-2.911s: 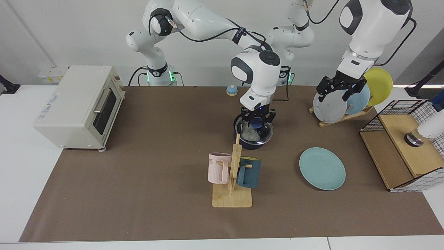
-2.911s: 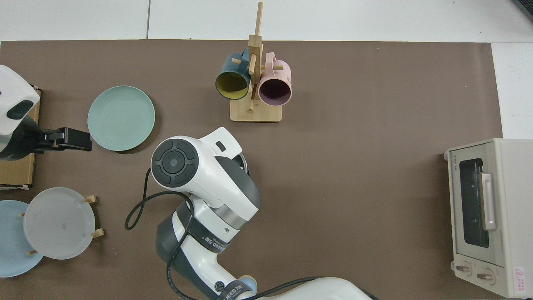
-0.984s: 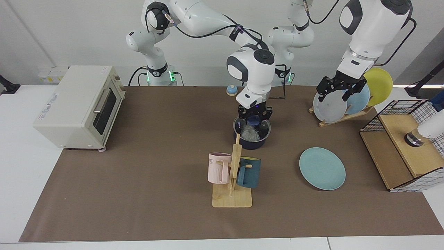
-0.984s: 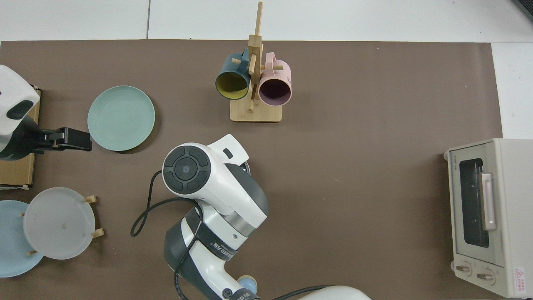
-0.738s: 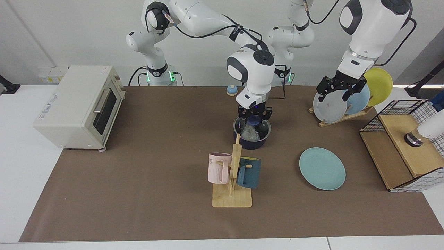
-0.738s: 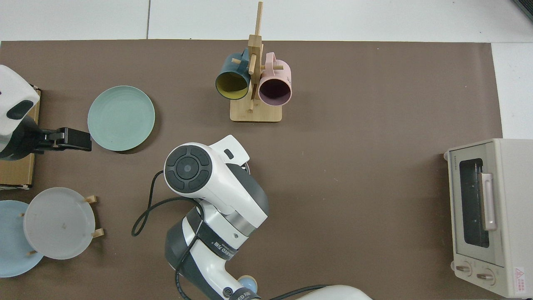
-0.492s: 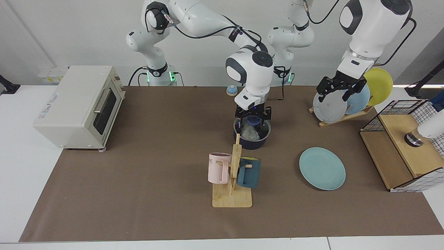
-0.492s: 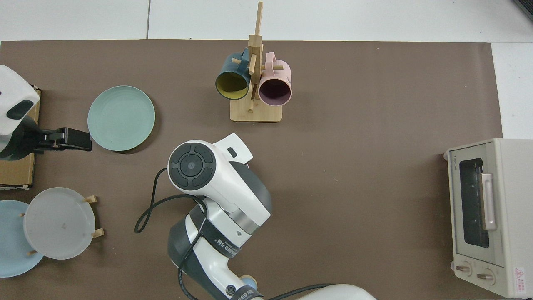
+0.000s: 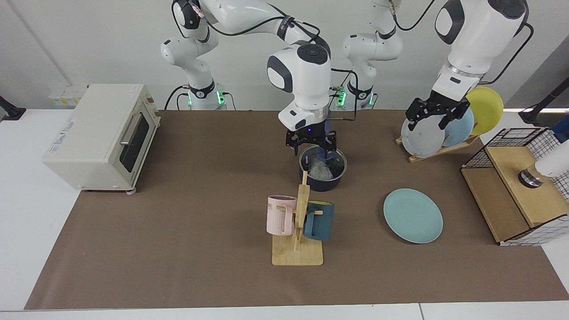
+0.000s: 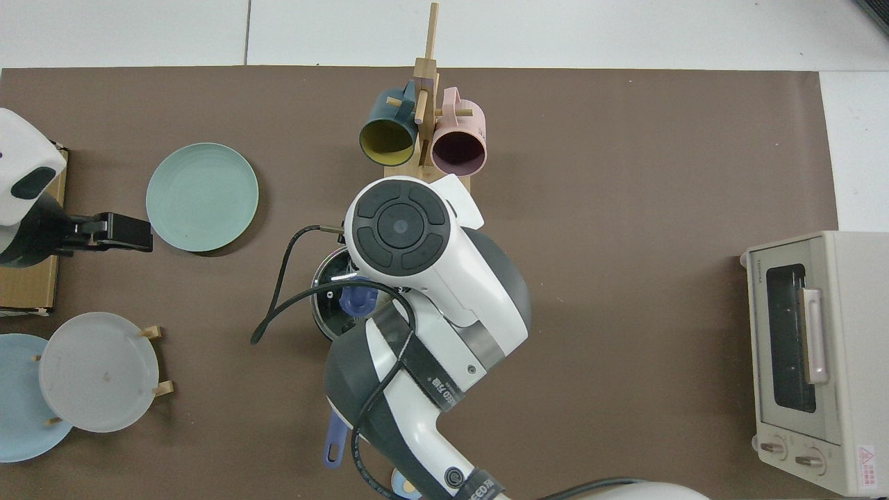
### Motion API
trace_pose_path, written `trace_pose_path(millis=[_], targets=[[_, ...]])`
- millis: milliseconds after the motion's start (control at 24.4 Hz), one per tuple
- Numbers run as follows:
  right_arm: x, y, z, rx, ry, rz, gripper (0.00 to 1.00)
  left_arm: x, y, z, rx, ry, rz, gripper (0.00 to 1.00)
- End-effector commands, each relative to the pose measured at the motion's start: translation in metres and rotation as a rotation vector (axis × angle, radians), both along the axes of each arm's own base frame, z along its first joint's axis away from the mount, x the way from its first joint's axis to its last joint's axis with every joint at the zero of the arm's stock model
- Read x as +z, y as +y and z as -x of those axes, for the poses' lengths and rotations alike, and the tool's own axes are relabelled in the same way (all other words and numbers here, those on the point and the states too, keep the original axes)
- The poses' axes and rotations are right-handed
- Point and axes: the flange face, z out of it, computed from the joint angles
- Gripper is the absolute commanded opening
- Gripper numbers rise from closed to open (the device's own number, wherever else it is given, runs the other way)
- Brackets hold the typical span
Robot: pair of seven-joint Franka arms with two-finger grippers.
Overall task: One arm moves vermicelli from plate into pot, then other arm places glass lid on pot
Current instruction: 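Lower the glass lid onto the pot with the right gripper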
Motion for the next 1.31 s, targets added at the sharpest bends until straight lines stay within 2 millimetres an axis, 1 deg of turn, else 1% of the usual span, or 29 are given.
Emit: trace_pose_path(millis=[0, 82, 164, 287, 369, 410, 451, 492, 533, 574, 615, 738, 984, 1189, 1271], targets=[[0.005, -0.017, -0.024, -0.011, -0.036, 0.001, 1.00, 0.004, 0.002, 0.002, 0.013, 0.006, 0.007, 1.00], [0.000, -0.017, -0.031, 0.024, -0.045, 0.009, 1.00, 0.004, 0.002, 0.002, 0.013, 0.006, 0.007, 1.00], [-0.008, -0.010, -0.034, 0.047, -0.046, 0.016, 0.98, 0.004, 0.002, 0.002, 0.013, 0.006, 0.007, 1.00], [-0.028, 0.006, -0.033, 0.071, -0.052, 0.027, 0.81, 0.004, 0.002, 0.002, 0.013, 0.006, 0.007, 1.00], [-0.038, 0.020, -0.027, 0.094, -0.059, 0.035, 0.68, 0.004, 0.002, 0.002, 0.015, 0.006, 0.007, 1.00], [-0.042, 0.023, -0.027, 0.103, -0.065, 0.042, 0.56, 0.004, 0.002, 0.002, 0.015, 0.006, 0.007, 1.00], [-0.048, 0.025, -0.027, 0.109, -0.065, 0.056, 0.41, 0.004, 0.002, 0.002, 0.013, 0.006, 0.007, 1.00], [-0.052, 0.028, -0.026, 0.117, -0.067, 0.065, 0.30, 0.004, 0.002, 0.002, 0.015, 0.006, 0.007, 1.00], [-0.054, 0.038, -0.020, 0.135, -0.070, 0.067, 0.14, 0.004, 0.002, 0.002, 0.013, 0.006, 0.007, 1.00], [-0.057, 0.043, -0.016, 0.141, -0.068, 0.070, 0.02, 0.004, 0.002, 0.002, 0.015, 0.006, 0.007, 1.00], [-0.060, 0.046, -0.015, 0.143, -0.068, 0.069, 0.00, 0.004, 0.002, 0.002, 0.013, 0.006, 0.007, 1.00], [-0.068, 0.058, -0.009, 0.160, -0.076, 0.063, 0.00, 0.004, 0.002, 0.002, 0.015, 0.006, 0.007, 1.00], [-0.081, 0.066, -0.005, 0.173, -0.076, 0.063, 0.00, 0.004, 0.002, 0.002, 0.015, 0.006, 0.007, 1.00], [-0.086, 0.078, 0.005, 0.197, -0.083, 0.064, 0.00, 0.004, 0.002, 0.002, 0.015, 0.006, 0.007, 1.00], [-0.093, 0.078, 0.007, 0.200, -0.084, 0.063, 0.00, 0.004, 0.002, 0.002, 0.015, 0.006, 0.007, 1.00]])
